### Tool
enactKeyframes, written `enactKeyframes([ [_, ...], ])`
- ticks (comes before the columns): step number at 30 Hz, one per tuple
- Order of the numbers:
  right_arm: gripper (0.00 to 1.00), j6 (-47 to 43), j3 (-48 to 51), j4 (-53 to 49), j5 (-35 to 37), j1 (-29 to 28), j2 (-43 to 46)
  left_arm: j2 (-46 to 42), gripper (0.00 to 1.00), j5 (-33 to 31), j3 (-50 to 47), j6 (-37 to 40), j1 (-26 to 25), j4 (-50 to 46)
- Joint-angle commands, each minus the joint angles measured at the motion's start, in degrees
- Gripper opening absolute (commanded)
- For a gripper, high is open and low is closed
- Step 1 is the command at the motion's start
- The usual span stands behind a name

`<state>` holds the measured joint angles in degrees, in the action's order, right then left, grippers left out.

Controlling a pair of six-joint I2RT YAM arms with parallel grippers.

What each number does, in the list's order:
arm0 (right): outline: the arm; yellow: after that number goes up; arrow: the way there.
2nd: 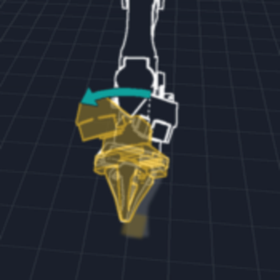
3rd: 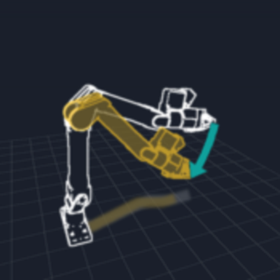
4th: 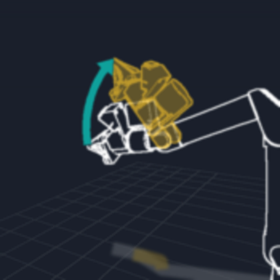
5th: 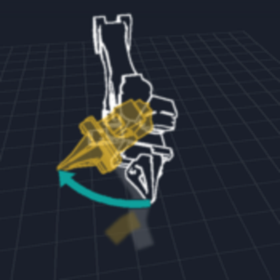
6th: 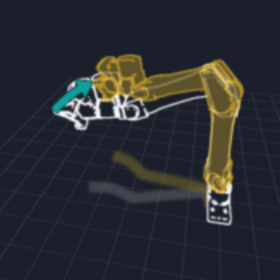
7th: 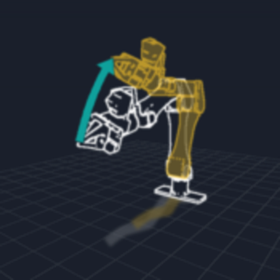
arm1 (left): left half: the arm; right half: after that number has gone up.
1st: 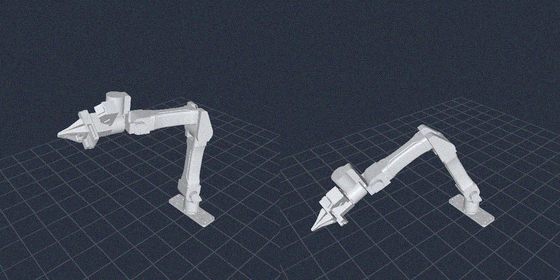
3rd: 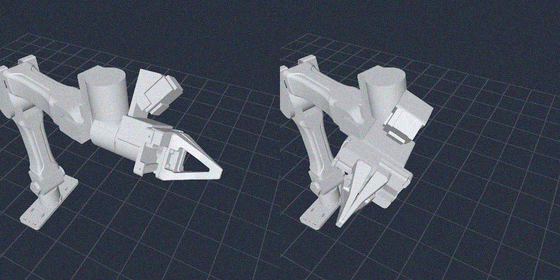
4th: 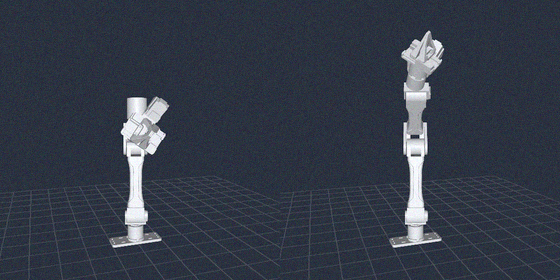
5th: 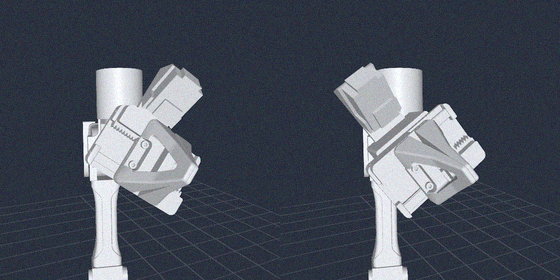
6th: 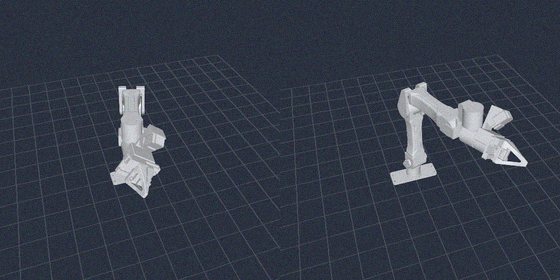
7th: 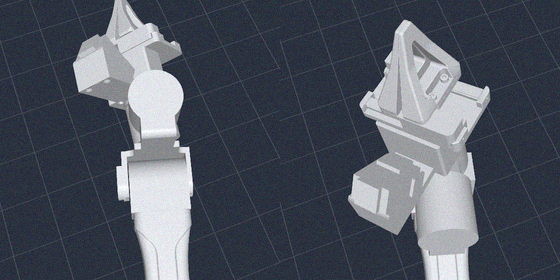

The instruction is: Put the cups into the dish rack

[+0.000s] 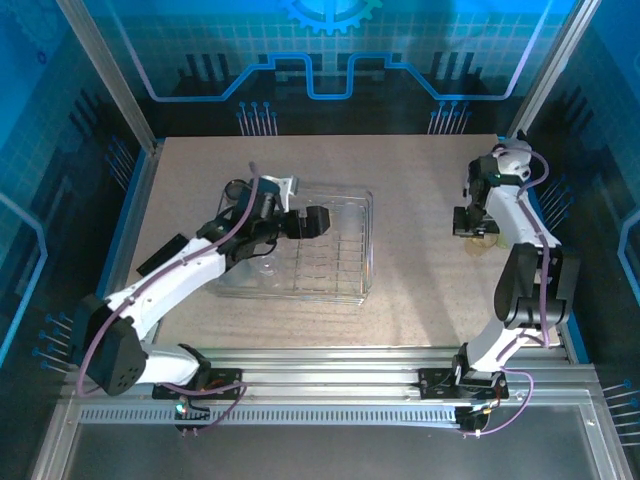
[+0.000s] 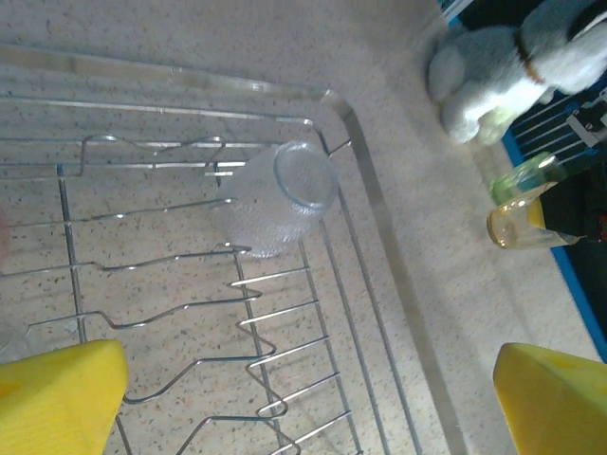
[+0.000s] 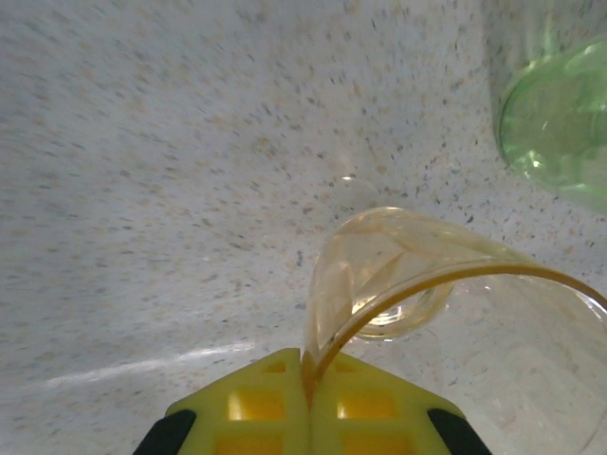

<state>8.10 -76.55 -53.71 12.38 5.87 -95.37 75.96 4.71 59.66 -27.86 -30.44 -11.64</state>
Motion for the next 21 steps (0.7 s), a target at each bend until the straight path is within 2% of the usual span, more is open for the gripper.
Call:
enactKeyframes([
  [1, 0.00, 1.67, -3.80, -2.35, -8.14, -0.80, 5.12, -3.69, 0.99, 0.05, -1.70, -2.97, 0.79, 4.65],
  [6, 0.00, 5.52, -7.87, -1.03, -23.66, -1.91, 9.37, -7.02, 0.99, 3.00, -3.17, -4.70, 1.05, 8.46],
  [12, 0.00, 7.35, -13.80, 2.47, -32.13, -9.26, 12.99, -9.86, 0.99, 8.20, -3.45, -6.61, 1.40, 13.77],
  [16, 0.00, 13.05, -16.56, 5.02, -42.58, -11.29, 12.86, -9.78, 0.99, 14.08, -3.14, -8.56, 1.52, 17.61],
  [21, 0.00, 21.19, -14.15, 15.38, -56.84, -12.60, 13.86, -9.87, 0.99, 18.57, -3.79, -11.18, 1.65, 22.52],
])
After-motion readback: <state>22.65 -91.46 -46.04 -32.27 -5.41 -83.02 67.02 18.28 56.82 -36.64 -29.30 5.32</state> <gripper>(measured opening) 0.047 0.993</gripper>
